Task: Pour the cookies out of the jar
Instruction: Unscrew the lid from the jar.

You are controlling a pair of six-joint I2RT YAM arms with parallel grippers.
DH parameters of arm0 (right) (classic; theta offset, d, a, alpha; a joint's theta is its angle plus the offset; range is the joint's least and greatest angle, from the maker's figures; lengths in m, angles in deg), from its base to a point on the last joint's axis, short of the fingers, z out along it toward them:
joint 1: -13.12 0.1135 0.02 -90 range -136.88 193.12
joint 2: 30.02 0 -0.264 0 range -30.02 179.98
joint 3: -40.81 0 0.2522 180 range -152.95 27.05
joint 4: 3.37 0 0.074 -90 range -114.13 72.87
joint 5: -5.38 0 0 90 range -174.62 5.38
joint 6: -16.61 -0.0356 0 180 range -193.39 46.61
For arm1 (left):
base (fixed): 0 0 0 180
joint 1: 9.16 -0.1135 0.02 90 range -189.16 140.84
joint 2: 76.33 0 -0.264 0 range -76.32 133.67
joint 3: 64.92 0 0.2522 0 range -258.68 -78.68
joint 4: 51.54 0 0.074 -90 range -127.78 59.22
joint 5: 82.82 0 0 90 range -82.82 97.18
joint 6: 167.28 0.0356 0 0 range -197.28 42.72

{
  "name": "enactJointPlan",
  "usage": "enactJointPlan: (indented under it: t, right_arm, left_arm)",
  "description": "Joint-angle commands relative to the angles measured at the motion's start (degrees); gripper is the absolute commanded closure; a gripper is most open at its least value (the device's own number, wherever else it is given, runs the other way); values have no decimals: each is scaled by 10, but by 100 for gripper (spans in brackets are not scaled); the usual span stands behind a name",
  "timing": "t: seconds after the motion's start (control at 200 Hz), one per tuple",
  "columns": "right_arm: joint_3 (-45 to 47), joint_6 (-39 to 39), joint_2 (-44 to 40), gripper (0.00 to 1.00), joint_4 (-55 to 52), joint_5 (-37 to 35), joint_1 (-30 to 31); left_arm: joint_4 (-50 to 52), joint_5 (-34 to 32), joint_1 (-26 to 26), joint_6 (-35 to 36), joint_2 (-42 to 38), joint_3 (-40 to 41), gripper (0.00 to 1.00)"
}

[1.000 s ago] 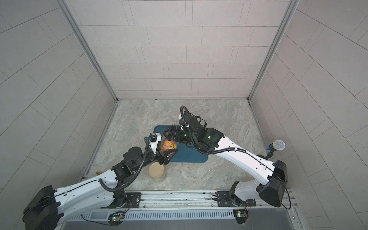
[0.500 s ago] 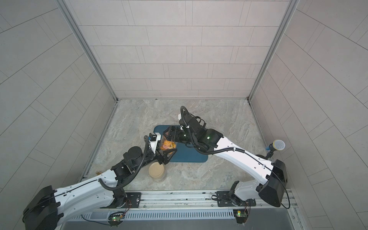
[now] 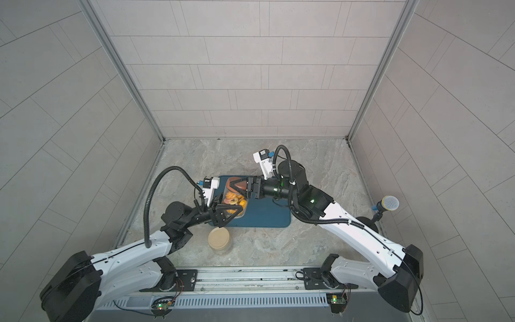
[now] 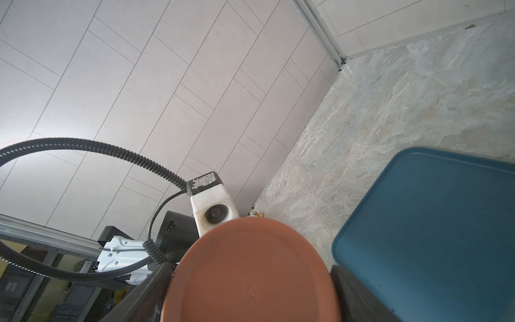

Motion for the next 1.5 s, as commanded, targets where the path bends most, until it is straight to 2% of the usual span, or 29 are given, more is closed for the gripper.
enactJointPlan:
  t: [0.0, 0.02, 0.035, 0.05, 0.12, 0.275, 0.355, 0.455, 0.65, 0.826, 1.201, 1.496]
  right_arm:
    - [-44, 36, -6, 29, -127, -43, 7]
    - [-55, 38, -8, 16, -152, -64, 7]
    - [-64, 39, -8, 3, -169, -79, 7]
    - [-73, 39, -9, 1, -187, -92, 7]
    - [-114, 38, -12, 0, -252, -141, 7]
    - [-214, -7, 7, 0, -448, -299, 12]
    - [-230, -27, 28, 0, -483, -305, 24]
    - [-227, -52, 43, 0, -464, -303, 47]
    - [-199, -102, 62, 0, -382, -278, 73]
    - [-181, -129, 82, 0, -351, -282, 98]
    - [-153, -164, 111, 0, -272, -264, 99]
    - [-137, -170, 116, 10, -226, -251, 98]
  left_arm:
    - [-10, -25, -8, 35, -21, -41, 100]
    - [16, -33, -8, 53, -25, -43, 100]
    - [36, -39, -8, 67, -29, -44, 100]
    - [55, -48, -8, 83, -33, -44, 100]
    - [147, -90, -7, 154, -53, -45, 100]
    - [318, -196, 7, 249, -113, -62, 100]
    - [408, -247, 42, 325, -132, -91, 100]
    - [454, -320, 90, 393, -147, -103, 100]
    - [454, -331, 108, 408, -139, -104, 100]
    - [450, -338, 116, 410, -141, -102, 100]
    - [439, -340, 120, 403, -147, -91, 100]
    - [421, -345, 120, 394, -162, -81, 100]
